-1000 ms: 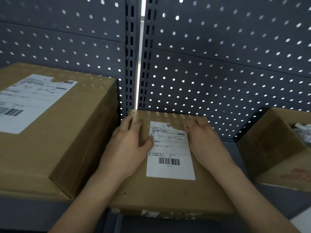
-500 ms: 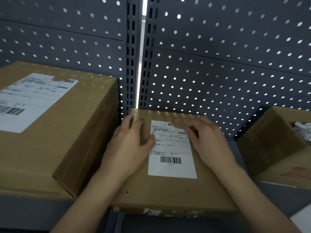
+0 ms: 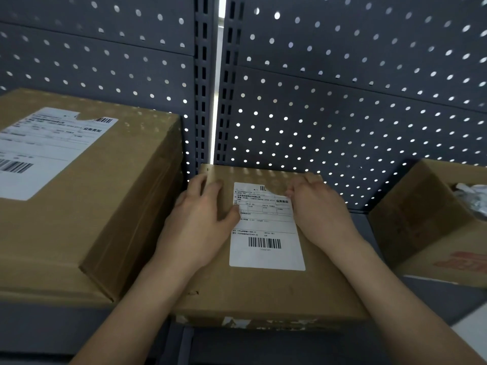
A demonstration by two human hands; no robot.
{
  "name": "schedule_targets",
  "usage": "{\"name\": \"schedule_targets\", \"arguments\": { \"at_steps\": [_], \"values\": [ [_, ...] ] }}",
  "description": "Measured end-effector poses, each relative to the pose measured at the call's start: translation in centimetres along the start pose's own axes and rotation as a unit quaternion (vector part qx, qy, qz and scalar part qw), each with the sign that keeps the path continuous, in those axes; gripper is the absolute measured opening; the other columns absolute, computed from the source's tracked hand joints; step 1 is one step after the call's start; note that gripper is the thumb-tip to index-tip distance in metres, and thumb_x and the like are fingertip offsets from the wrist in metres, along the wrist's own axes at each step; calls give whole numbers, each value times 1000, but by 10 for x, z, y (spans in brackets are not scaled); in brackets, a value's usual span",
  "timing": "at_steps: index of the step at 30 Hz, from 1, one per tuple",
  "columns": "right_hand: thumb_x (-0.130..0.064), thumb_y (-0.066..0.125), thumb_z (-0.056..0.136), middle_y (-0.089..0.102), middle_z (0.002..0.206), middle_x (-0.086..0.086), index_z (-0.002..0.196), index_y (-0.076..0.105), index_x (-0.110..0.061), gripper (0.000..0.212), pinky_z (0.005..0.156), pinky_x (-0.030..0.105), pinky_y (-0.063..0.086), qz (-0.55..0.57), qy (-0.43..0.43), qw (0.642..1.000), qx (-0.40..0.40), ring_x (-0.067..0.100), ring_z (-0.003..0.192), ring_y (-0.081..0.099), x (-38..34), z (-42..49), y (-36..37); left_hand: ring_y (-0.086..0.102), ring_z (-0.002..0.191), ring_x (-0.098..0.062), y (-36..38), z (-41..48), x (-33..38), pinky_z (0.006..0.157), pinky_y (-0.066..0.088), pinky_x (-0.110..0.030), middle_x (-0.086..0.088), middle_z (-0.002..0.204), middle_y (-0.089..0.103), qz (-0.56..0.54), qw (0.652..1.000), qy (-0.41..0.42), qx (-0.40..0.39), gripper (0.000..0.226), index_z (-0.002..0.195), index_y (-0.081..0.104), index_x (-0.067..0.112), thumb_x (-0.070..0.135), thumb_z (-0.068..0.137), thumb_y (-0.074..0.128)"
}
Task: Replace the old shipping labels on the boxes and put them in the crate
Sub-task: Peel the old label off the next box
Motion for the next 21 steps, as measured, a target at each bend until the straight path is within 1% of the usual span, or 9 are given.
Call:
{"name": "schedule_targets", "arguments": {
  "at_steps": [2,6,8,10,12,16,21],
  "values": [
    [-16,44,101,54,111,11,110,57,-5,19,71,36,44,9,-3,1000,7,33,98,56,0,-1,0,37,134,-24,-1,-1,1,101,44,-43,5,153,23,-2,1000,3,3,63,143,39,22,54,90,51],
    [-9,51,97,57,101,15,99,60,-3,11,71,28,30,42,-15,999,30,34,93,55,-2,-5,-2,37,134,-22,-1,-2,1,101,44,-40,5,153,23,-3,1000,5,6,63,144,39,23,54,90,51],
    [-14,51,98,54,98,8,100,58,-6,10,71,26,28,70,-15,997,37,27,91,53,0,-7,-3,36,134,-22,-1,-1,0,102,43,-39,6,154,22,-4,1000,3,5,63,144,38,23,54,90,51],
    [-21,53,98,46,97,-1,105,57,-9,14,70,24,27,101,-8,994,43,15,86,46,2,-8,-5,36,134,-22,-1,-1,1,102,42,-39,6,154,22,-6,1000,2,6,63,145,38,23,53,90,51],
    [-23,55,97,43,96,-5,103,58,-11,14,69,25,29,119,-4,992,40,13,84,43,4,-9,-6,36,135,-22,-1,-1,1,102,42,-39,6,154,22,-8,1000,2,7,63,144,39,23,54,90,52],
    [-19,53,96,47,94,-4,94,59,-13,8,70,31,38,138,11,990,27,18,87,51,6,-7,-5,35,136,-22,-1,0,0,103,41,-39,6,154,22,-10,1000,3,7,63,143,40,24,54,89,52],
    [-17,49,97,46,97,-5,97,58,-14,9,69,33,40,108,10,994,6,21,91,52,6,-4,-1,36,135,-23,-1,0,0,103,41,-38,6,154,22,-9,1000,1,7,63,143,40,24,54,89,52]
  ]
}}
Point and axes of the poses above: each hand's wrist, its own z-axis towards the middle knuckle, its own y-axis out of the palm, x = y × z, the point moved 6 cm from there along z, towards the middle knuckle
